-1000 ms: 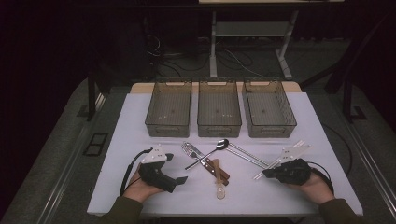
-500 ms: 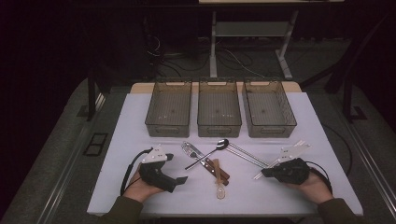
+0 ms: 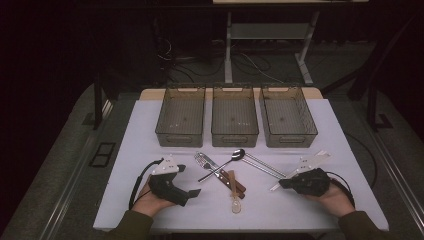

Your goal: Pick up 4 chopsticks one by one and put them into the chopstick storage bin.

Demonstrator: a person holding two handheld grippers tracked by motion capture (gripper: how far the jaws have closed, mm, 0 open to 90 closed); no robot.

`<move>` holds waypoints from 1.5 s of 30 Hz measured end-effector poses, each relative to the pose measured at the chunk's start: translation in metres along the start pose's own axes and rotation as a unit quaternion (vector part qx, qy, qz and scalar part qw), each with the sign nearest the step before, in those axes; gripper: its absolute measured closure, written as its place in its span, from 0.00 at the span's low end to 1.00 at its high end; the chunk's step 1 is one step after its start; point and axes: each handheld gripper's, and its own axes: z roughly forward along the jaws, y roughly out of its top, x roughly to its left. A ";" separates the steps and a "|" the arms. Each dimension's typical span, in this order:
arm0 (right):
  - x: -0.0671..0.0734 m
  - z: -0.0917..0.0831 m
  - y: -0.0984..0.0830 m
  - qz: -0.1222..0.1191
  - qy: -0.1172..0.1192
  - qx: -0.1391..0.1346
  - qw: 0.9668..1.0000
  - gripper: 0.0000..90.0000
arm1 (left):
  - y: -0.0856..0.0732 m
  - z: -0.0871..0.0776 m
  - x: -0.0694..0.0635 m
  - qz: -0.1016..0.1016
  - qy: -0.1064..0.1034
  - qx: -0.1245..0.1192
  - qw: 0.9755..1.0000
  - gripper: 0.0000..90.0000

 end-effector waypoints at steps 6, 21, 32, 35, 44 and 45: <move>-0.001 0.000 0.000 0.003 -0.002 -0.002 1.000 1.00 | 0.000 0.000 0.000 -0.001 0.001 0.000 1.000 0.00; -0.005 0.008 0.008 0.005 -0.003 -0.002 1.000 1.00 | 0.000 0.000 -0.001 -0.002 0.001 -0.001 1.000 0.00; -0.008 0.014 0.013 0.007 -0.003 -0.005 1.000 1.00 | -0.001 0.001 -0.001 -0.002 0.002 0.000 1.000 0.00; -0.009 0.015 0.014 0.009 -0.005 -0.004 1.000 1.00 | -0.001 0.001 -0.001 -0.002 0.002 0.000 1.000 0.00; -0.011 0.019 0.018 0.009 -0.009 -0.006 1.000 1.00 | -0.001 0.000 -0.001 -0.001 0.002 0.000 1.000 0.00; -0.011 0.019 0.019 0.008 -0.008 -0.006 1.000 1.00 | -0.001 0.000 -0.001 -0.001 0.002 0.000 1.000 0.00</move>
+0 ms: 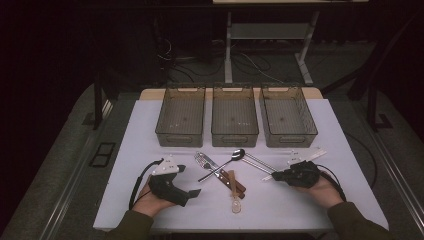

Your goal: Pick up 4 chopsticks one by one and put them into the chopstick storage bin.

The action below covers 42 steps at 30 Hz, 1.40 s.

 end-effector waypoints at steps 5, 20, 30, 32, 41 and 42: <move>-0.002 0.001 0.001 0.002 -0.001 -0.001 1.000 1.00 | 0.000 0.000 0.000 0.000 -0.001 0.000 1.000 0.00; -0.004 0.004 0.008 0.002 -0.004 -0.010 1.000 1.00 | 0.000 0.000 0.000 0.000 -0.001 0.000 1.000 0.00; -0.006 0.009 0.012 0.004 -0.008 -0.009 1.000 1.00 | 0.000 0.000 0.000 0.000 -0.001 0.000 1.000 0.00; -0.007 0.009 0.013 0.003 -0.008 -0.010 1.000 1.00 | 0.000 0.000 0.000 0.000 -0.001 0.000 1.000 0.00; -0.010 0.013 0.017 0.006 -0.012 -0.012 1.000 1.00 | 0.000 0.000 0.000 0.000 -0.001 0.000 1.000 0.00; -0.010 0.013 0.017 0.006 -0.012 -0.013 1.000 1.00 | 0.000 0.000 0.000 0.000 -0.001 0.000 1.000 0.00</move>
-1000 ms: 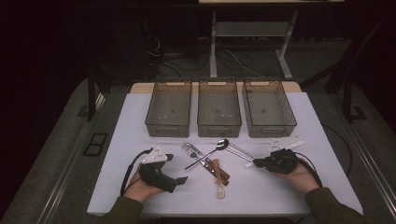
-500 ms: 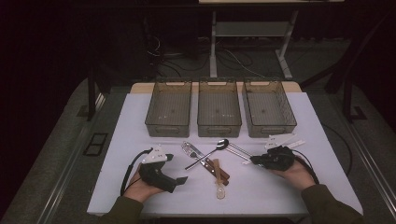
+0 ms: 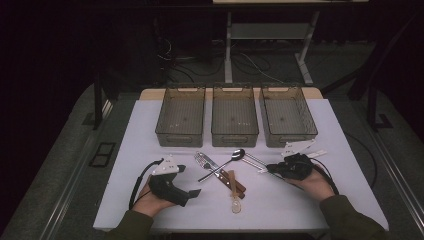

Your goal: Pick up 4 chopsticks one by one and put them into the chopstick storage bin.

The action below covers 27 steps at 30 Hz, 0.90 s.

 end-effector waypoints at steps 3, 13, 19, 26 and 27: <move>-0.001 0.001 0.000 -0.001 -0.001 0.001 1.000 1.00 | 0.000 0.000 0.000 0.000 0.000 0.000 1.000 0.00; -0.006 0.000 0.000 0.007 -0.005 -0.004 1.000 1.00 | 0.000 0.000 0.000 0.000 0.000 0.001 1.000 0.00; -0.010 0.002 0.002 0.011 -0.009 -0.006 1.000 1.00 | 0.000 0.000 0.000 0.000 0.000 0.000 1.000 0.00; -0.012 0.005 0.007 0.013 -0.009 -0.012 1.000 1.00 | 0.000 0.000 0.000 0.000 -0.001 -0.001 1.000 0.00; -0.012 0.006 0.008 0.012 -0.010 -0.012 1.000 1.00 | 0.000 0.000 0.000 0.000 0.000 0.000 1.000 0.00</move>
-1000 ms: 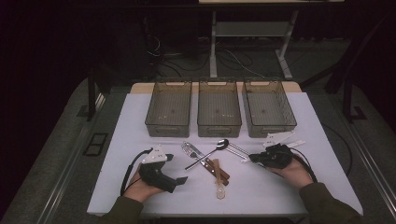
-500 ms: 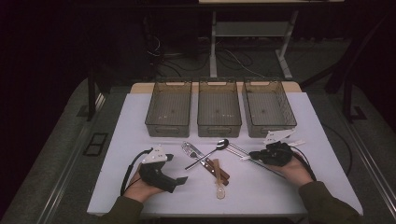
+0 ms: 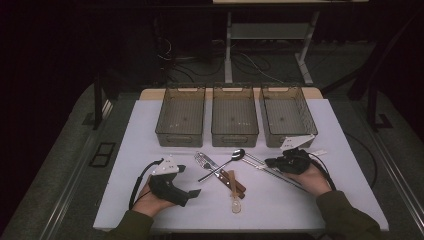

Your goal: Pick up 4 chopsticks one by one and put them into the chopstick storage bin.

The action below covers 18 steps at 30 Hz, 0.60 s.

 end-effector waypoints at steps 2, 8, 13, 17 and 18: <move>0.000 0.001 0.001 0.001 0.001 0.001 1.000 1.00 | 0.000 0.000 0.000 0.000 0.000 0.000 1.000 0.00; 0.001 -0.005 0.002 -0.001 0.002 -0.002 1.000 1.00 | 0.000 0.000 0.000 0.001 0.001 0.000 1.000 0.00; 0.004 -0.001 0.001 -0.005 0.005 0.009 1.000 1.00 | 0.000 -0.001 0.000 0.001 0.001 0.000 1.000 0.00; 0.003 0.002 0.000 -0.005 0.004 0.012 1.000 1.00 | 0.000 0.000 0.000 0.001 0.001 0.000 1.000 0.00; 0.003 0.002 0.000 -0.005 0.003 0.012 1.000 1.00 | 0.000 0.000 0.000 0.000 0.000 0.000 1.000 0.00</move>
